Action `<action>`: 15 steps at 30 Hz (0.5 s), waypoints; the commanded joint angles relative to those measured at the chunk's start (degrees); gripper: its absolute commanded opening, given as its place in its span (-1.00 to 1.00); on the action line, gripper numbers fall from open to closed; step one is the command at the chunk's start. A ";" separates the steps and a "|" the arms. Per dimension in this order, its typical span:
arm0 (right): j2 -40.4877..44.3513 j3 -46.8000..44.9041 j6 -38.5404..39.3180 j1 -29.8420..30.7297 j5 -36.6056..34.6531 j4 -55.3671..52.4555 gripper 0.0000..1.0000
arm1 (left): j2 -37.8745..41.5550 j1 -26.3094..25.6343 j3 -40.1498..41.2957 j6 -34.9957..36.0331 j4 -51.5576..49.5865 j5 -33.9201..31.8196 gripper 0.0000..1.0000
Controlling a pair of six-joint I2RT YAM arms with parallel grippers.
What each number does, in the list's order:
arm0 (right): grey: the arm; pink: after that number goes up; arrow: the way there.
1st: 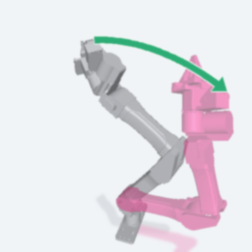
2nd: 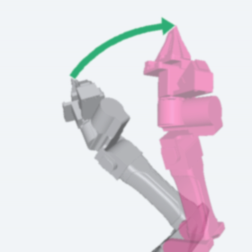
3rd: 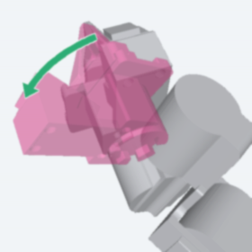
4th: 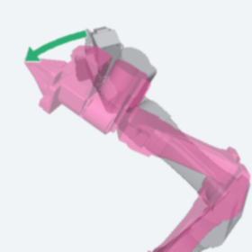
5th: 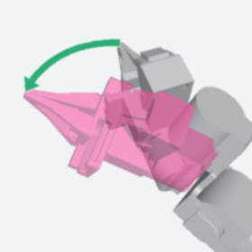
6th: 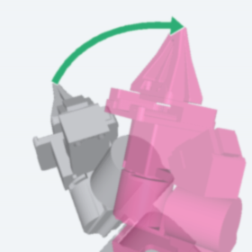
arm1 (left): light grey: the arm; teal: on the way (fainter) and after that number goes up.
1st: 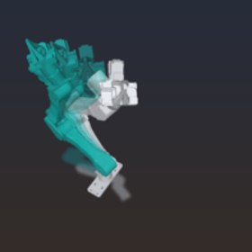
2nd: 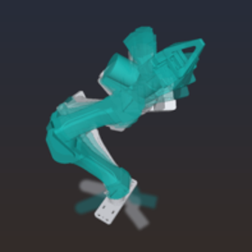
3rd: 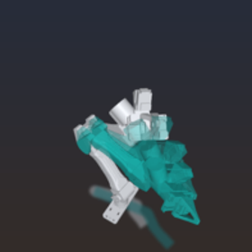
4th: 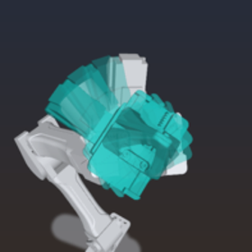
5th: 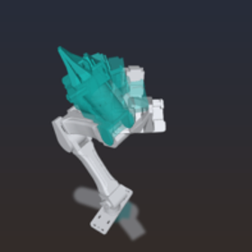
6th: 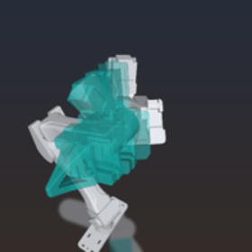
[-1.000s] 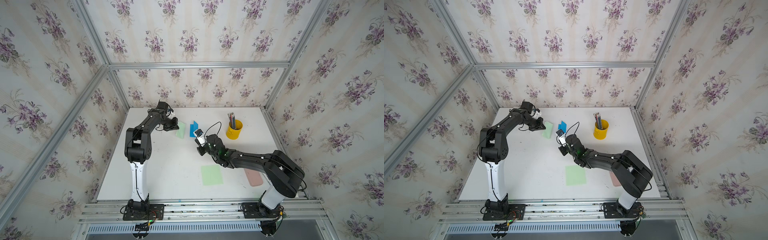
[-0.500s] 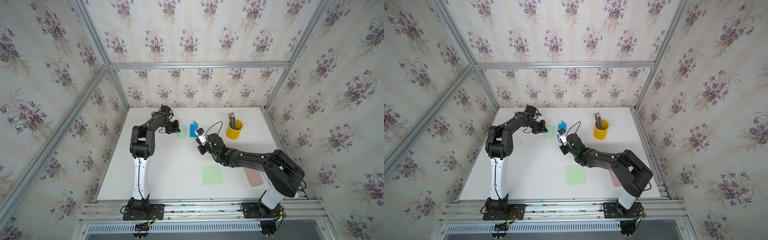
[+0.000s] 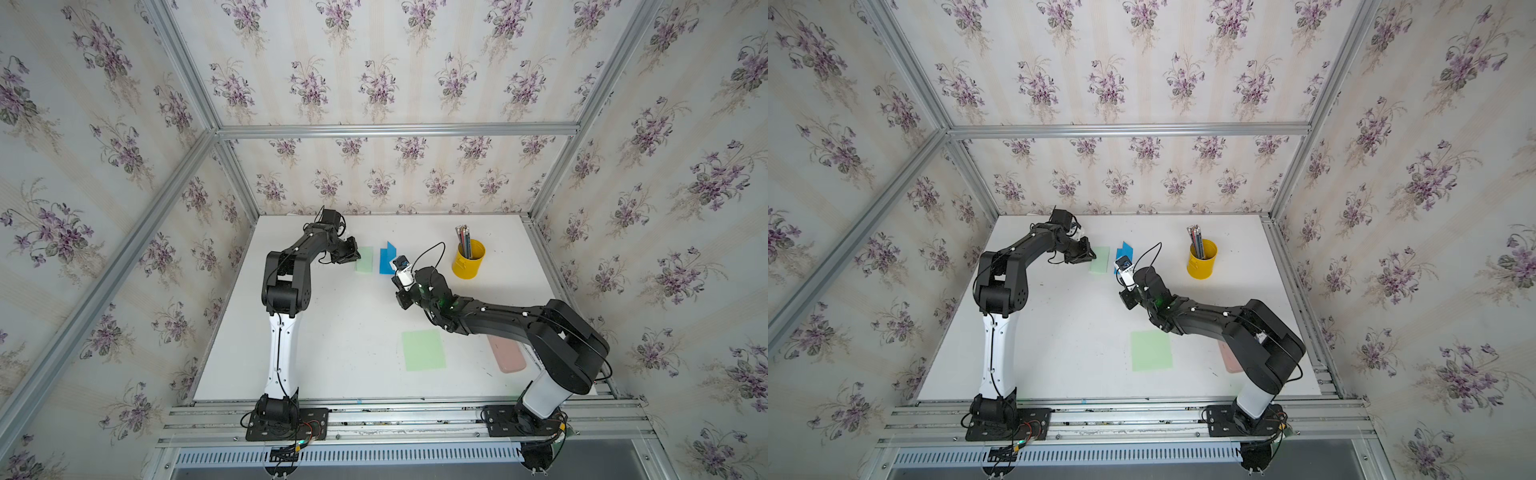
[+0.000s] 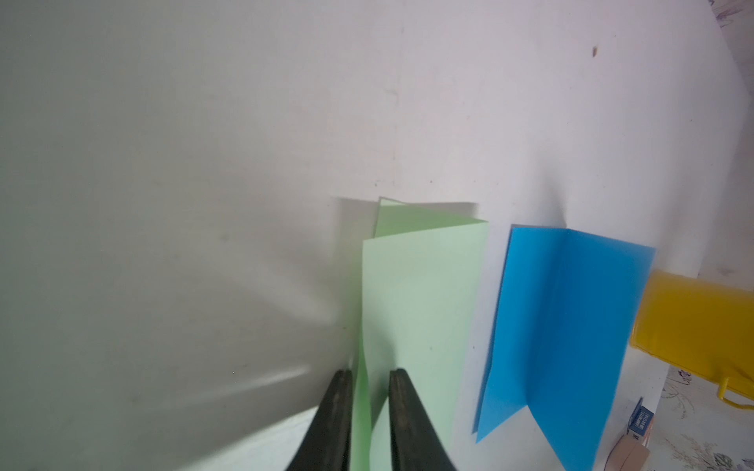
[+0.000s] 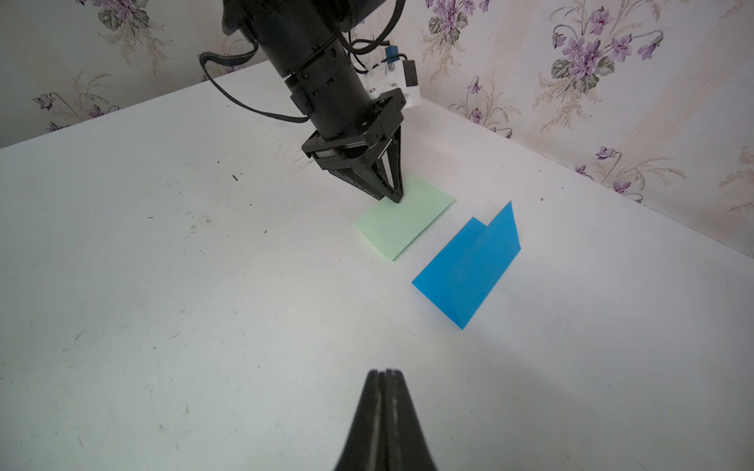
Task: Fold the square paper along the opposite sides
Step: Place the paper at the center of the board.
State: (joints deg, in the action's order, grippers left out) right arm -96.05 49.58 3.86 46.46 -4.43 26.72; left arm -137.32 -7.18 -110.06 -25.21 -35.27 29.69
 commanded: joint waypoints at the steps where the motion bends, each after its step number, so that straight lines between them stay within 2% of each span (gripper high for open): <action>1: 0.07 0.16 -0.51 -0.31 0.37 -0.09 -0.90 | 1.31 -0.05 1.33 0.93 -0.27 -1.90 -0.42; 7: -0.35 0.67 -0.91 -0.75 1.18 -0.44 -0.79 | 3.16 -0.11 1.72 0.49 0.46 -1.93 -0.22; 10: -0.53 1.08 -1.13 -0.95 1.50 -0.86 -0.66 | 4.19 -0.22 1.43 0.12 1.01 -1.82 -0.14; 15: -0.96 1.74 -1.64 -1.11 2.04 -1.29 -0.57 | 5.00 -0.79 -0.32 -0.08 1.07 -1.39 -0.11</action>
State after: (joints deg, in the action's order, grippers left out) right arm -96.77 50.78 2.98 45.36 -3.09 25.54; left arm -133.03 -7.64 -109.54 -25.30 -34.87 28.25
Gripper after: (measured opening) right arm 0.209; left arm 0.444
